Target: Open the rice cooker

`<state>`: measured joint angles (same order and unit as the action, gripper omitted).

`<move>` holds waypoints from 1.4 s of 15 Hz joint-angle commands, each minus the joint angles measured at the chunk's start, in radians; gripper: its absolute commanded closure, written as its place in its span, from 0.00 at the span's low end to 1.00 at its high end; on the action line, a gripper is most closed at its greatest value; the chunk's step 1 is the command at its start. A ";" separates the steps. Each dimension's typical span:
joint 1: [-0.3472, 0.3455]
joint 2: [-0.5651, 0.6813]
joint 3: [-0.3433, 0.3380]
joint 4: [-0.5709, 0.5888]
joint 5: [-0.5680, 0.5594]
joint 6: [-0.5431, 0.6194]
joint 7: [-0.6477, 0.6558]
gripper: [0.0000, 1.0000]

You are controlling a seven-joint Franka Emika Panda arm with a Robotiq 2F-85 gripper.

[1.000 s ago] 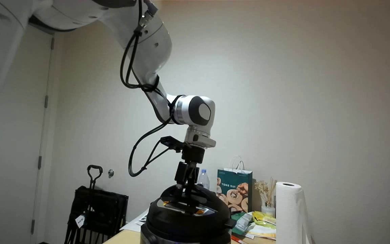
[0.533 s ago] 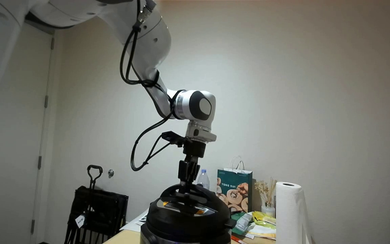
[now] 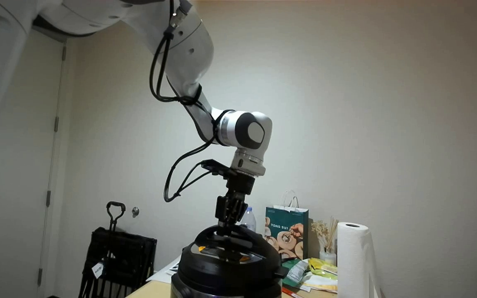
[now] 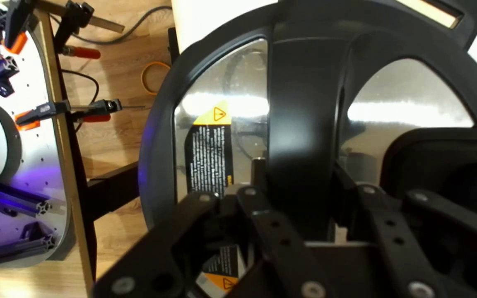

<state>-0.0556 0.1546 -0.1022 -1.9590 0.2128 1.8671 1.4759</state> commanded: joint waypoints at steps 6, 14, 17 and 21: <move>-0.016 0.122 -0.006 0.102 0.096 -0.162 0.076 0.88; -0.066 0.360 0.003 0.394 0.240 -0.513 0.075 0.88; -0.104 0.436 0.004 0.492 0.313 -0.622 0.081 0.88; -0.141 0.492 -0.003 0.563 0.400 -0.734 0.125 0.88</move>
<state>-0.1727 0.5925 -0.1177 -1.4563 0.5075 1.2141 1.5821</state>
